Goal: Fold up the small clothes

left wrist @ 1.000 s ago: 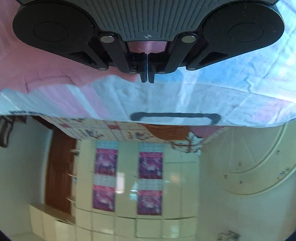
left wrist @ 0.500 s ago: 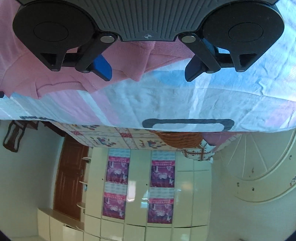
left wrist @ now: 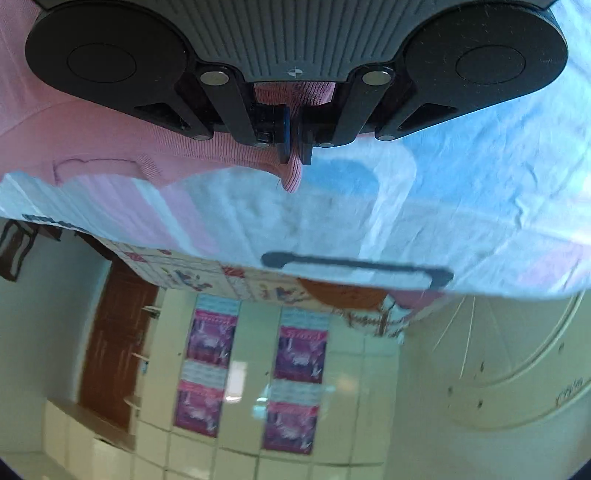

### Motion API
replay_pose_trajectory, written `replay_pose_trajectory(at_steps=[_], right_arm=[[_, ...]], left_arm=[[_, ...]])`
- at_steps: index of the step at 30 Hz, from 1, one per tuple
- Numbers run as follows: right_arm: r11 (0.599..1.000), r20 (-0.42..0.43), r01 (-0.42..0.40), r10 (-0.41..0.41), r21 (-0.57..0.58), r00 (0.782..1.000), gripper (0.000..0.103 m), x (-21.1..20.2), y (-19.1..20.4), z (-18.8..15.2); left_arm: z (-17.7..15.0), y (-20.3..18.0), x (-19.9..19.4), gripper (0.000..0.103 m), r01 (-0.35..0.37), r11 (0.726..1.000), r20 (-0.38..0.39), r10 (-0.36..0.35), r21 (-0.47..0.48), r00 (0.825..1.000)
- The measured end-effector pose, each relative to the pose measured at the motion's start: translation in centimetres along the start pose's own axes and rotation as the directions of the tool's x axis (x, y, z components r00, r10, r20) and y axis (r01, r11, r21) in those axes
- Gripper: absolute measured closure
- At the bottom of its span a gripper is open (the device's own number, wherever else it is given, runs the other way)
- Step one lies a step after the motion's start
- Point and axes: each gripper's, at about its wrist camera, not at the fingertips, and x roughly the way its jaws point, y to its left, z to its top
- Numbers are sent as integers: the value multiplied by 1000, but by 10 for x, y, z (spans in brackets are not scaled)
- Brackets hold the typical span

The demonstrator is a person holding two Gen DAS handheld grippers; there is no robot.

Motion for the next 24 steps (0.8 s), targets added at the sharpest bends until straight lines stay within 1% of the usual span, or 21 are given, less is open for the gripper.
replay_pose_trajectory(at_steps=[1, 2, 4, 6, 7, 8, 9, 10, 11, 12, 14, 15, 16, 17, 18, 19, 20, 21, 22, 23, 24], right_arm=[[1000, -37, 3, -3, -5, 999, 96, 9, 0, -2], [1000, -50, 9, -10, -19, 999, 96, 15, 4, -4], [1000, -65, 17, -18, -10, 998, 96, 21, 5, -6], [1000, -74, 24, -23, 9, 997, 94, 24, 3, -7], [1000, -79, 27, -26, 6, 997, 90, 24, 4, -6], [1000, -86, 31, -31, 0, 996, 81, 24, 5, -5], [999, -90, 52, -53, -7, 995, 73, 23, 6, -3], [997, -78, 79, -79, -12, 994, 46, 18, 7, 0], [995, -43, 97, -97, -18, 994, 38, 9, 10, 2], [997, -12, 77, -77, -22, 997, 44, -3, 13, 5], [1000, -44, -19, 18, -14, 999, 92, -12, 24, 8], [996, -71, -74, 70, -48, 995, 94, -12, 38, 6], [989, -88, -112, 104, -95, 991, 90, -11, 55, 2], [982, -102, -142, 130, -128, 986, 86, -8, 71, -3], [971, -118, -180, 163, -155, 980, 80, -3, 90, -7], [964, -127, -197, 176, -176, 976, 65, 0, 103, -11], [959, -126, -200, 177, -200, 976, 49, 2, 115, -13], [954, -115, -199, 177, -225, 978, 45, 1, 121, -15], [952, -109, -190, 168, -242, 980, 50, 1, 123, -15], [959, -105, -151, 129, -240, 986, 64, 2, 117, -14], [972, -102, -84, 63, -217, 993, 69, 4, 105, -11]], left_arm=[[0, -2, 6, 100, -12, 1000, -12, 12, 4, 1000], [2, -5, 8, 100, -18, 1000, -19, 18, 20, 1000], [2, -12, 14, 100, -37, 997, -50, 40, 66, 998], [2, -15, 17, 100, -46, 994, -61, 52, 96, 997], [4, -18, 17, 95, -50, 992, -63, 57, 118, 996], [4, -19, 16, 90, -61, 989, -58, 69, 134, 996], [5, -21, 11, 64, -88, 985, -48, 95, 146, 994], [7, -22, 5, 27, -133, 979, -31, 140, 155, 990], [7, -25, -7, 20, -159, 973, 15, 159, 166, 987], [9, -29, -20, 20, -141, 974, 55, 133, 177, 990], [10, -49, -40, 20, -19, 986, 40, 13, 168, 999], [7, -66, -45, 20, 67, 983, 26, -72, 171, 997], [2, -86, -47, 20, 144, 969, 2, -148, 199, 989], [-4, -109, -46, 20, 195, 950, -25, -195, 243, 981], [-10, -128, -45, 20, 218, 934, -38, -216, 283, 976], [-17, -145, -43, 20, 239, 918, -49, -236, 317, 970], [-21, -153, -40, 20, 244, 911, -63, -237, 333, 970], [-23, -155, -35, 20, 232, 913, -77, -219, 335, 973], [-25, -151, -31, 20, 202, 925, -91, -182, 321, 979], [-25, -138, -27, 20, 169, 942, -97, -147, 289, 984], [-25, -122, -26, 20, 144, 957, -91, -124, 253, 988]])
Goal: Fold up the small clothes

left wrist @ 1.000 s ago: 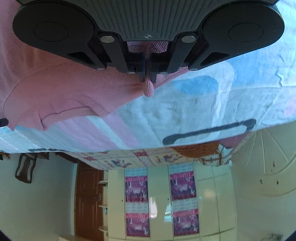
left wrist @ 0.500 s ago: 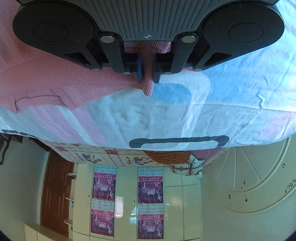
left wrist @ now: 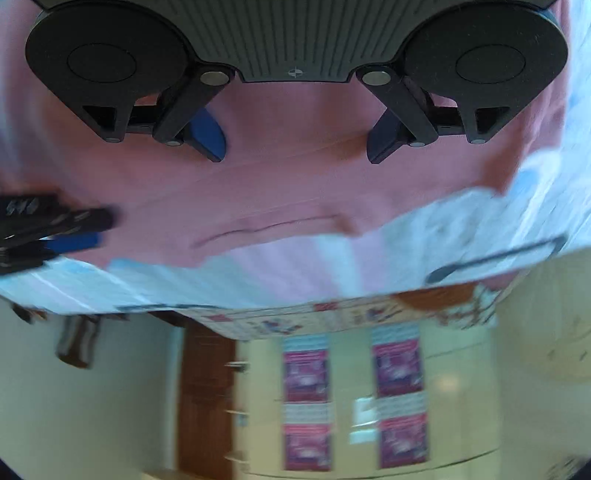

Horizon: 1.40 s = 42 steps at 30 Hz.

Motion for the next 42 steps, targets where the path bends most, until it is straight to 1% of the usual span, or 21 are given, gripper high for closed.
replay_pose_trajectory(at_steps=[2, 3, 4, 6, 8, 11, 15, 19, 21, 23, 24, 25, 26, 27, 29, 31, 32, 34, 36, 40, 42], right_arm=[[984, -46, 135, -131, 117, 990, 71, 1, -41, -4], [974, -61, 137, -128, 179, 990, 73, 2, -64, -10], [971, -53, 80, -70, 225, 996, 74, -1, -79, -13], [959, -41, 66, -57, 274, 998, 69, -14, -88, -11], [960, 7, 27, -31, 279, 1000, 67, -33, -83, -12], [978, 42, 6, -15, 208, 999, 70, -62, -62, -24], [990, 31, -18, 14, 143, 999, 75, -79, -37, -44], [968, 24, 83, -91, 236, 996, 66, -93, -47, -54], [965, -1, 110, -113, 240, 994, 59, -94, -51, -57], [974, -38, 98, -92, 203, 995, 52, -89, -47, -59], [980, -65, 93, -83, 175, 994, 53, -85, -44, -63], [986, -100, 102, -89, 133, 991, 61, -78, -38, -67], [989, -136, 128, -117, 70, 984, 65, -73, -33, -71], [987, -126, 163, -160, 9, 979, 65, -75, -30, -78], [971, -148, 236, -228, 38, 962, 62, -82, -44, -81], [971, -160, 223, -207, 88, 965, 66, -90, -58, -82], [971, -130, 216, -202, 103, 971, 71, -96, -58, -79], [976, -49, 195, -191, 97, 980, 71, -105, -49, -68], [986, -18, 122, -121, 113, 993, 71, -97, -37, -56], [998, -23, 9, -8, 58, 1000, 71, -72, 0, -44], [999, -63, 40, -39, 18, 997, 70, -57, 14, -48]], left_arm=[[-8, 28, -8, 20, -14, 996, 3, 14, -86, 1000], [-10, 37, -11, 20, -17, 993, 2, 17, -113, 1000], [-12, 42, -11, 20, -31, 992, -3, 30, -126, 1000], [-11, 38, -23, 20, -33, 990, 8, 35, -138, 999], [-10, 27, -40, 20, 13, 991, 57, -5, -136, 998], [-14, -4, -60, 20, 88, 992, 89, -80, -95, 993], [-26, -40, -64, 20, 142, 989, 67, -139, -51, 988], [-36, -44, -66, 20, 92, 994, 40, -90, -64, 995], [-43, -38, -69, 20, 41, 996, 33, -38, -74, 999], [-48, -28, -69, 20, 13, 995, 13, -11, -98, 1000], [-49, -24, -67, 20, -8, 996, 8, 9, -87, 1000], [-51, -22, -65, 20, -53, 997, -2, 53, -59, 999], [-52, -16, -63, 20, -107, 993, -12, 106, -48, 994], [-54, -6, -63, 20, -135, 988, -11, 134, -73, 991], [-57, 23, -64, 20, -179, 974, -37, 176, -137, 984], [-54, 37, -73, 20, -195, 964, -44, 190, -182, 981], [-52, 36, -77, 20, -190, 964, -31, 187, -188, 982], [-46, 21, -85, 20, -135, 975, 21, 141, -176, 990], [-38, -7, -85, 20, -62, 989, 53, 69, -133, 996], [-35, -68, -75, 20, 44, 999, 45, -44, -6, 998], [-39, -83, -58, 20, 30, 999, -19, -29, 44, 999]])
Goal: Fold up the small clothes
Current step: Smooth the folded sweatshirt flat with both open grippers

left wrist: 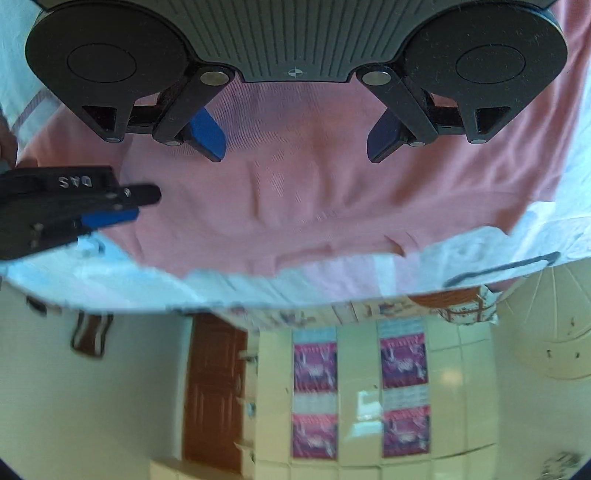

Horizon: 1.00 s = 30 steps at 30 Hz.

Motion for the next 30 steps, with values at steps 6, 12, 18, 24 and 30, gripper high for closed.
replay_pose_trajectory(at_steps=[6, 12, 18, 24, 30], right_arm=[[993, 11, 49, -50, 111, 999, 65, -10, -19, -9], [996, 60, -89, 87, 28, 994, 65, -34, 23, -14], [999, -20, -18, 19, 41, 1000, 61, -14, 29, -20], [995, 1, -77, 77, 67, 997, 63, -34, 49, -17], [999, -46, -28, 30, 33, 998, 62, -39, 49, -43]], left_arm=[[-4, 9, -19, 12, -45, 998, 21, 46, -47, 999], [-18, 22, -29, 12, -83, 990, -10, 82, -113, 997], [-24, 21, -26, 9, -109, 988, -48, 105, -107, 993], [-39, 20, -42, 9, -113, 984, -56, 106, -136, 993], [-60, 46, -58, 9, -199, 967, -88, 187, -157, 978]])
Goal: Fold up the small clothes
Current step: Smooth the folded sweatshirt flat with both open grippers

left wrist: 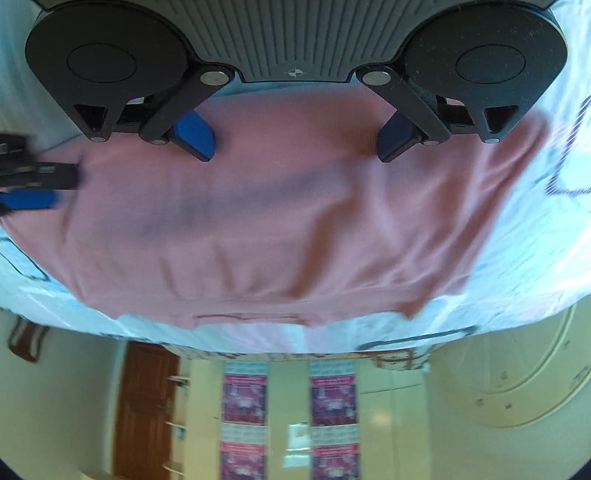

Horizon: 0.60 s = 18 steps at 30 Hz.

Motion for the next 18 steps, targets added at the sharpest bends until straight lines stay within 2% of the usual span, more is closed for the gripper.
replay_pose_trajectory(at_steps=[2, 4, 6, 9, 11, 13, 16, 18], right_arm=[[995, 2, 96, -97, 21, 995, 63, -13, -28, -11], [981, -26, 169, -167, 98, 986, 63, -21, -65, -22], [978, -32, 138, -135, 158, 990, 62, -26, -88, -30], [981, -41, 153, -149, 122, 988, 62, -26, -82, -27], [982, -8, 149, -149, 118, 989, 63, -33, -74, -22], [982, 14, 158, -161, 105, 987, 65, -35, -68, -20], [974, -65, 189, -182, 124, 981, 72, -19, -79, -27], [975, -57, 176, -170, 137, 984, 72, -20, -83, -28]], left_arm=[[-8, 31, -3, 9, -70, 997, -12, 69, -16, 998], [-13, 59, -5, 9, -74, 995, -22, 73, -67, 997], [-13, 62, -6, 9, -96, 994, -27, 94, -50, 995], [-9, 54, -10, 9, -90, 994, -16, 89, -54, 996], [-8, 49, -11, 9, -89, 995, -6, 88, -46, 996], [-10, 45, -4, 9, -94, 995, -32, 93, -34, 995], [-13, 46, -3, 9, -86, 995, -30, 85, -48, 996], [-11, 46, -4, 9, -86, 995, -36, 85, -49, 996]])
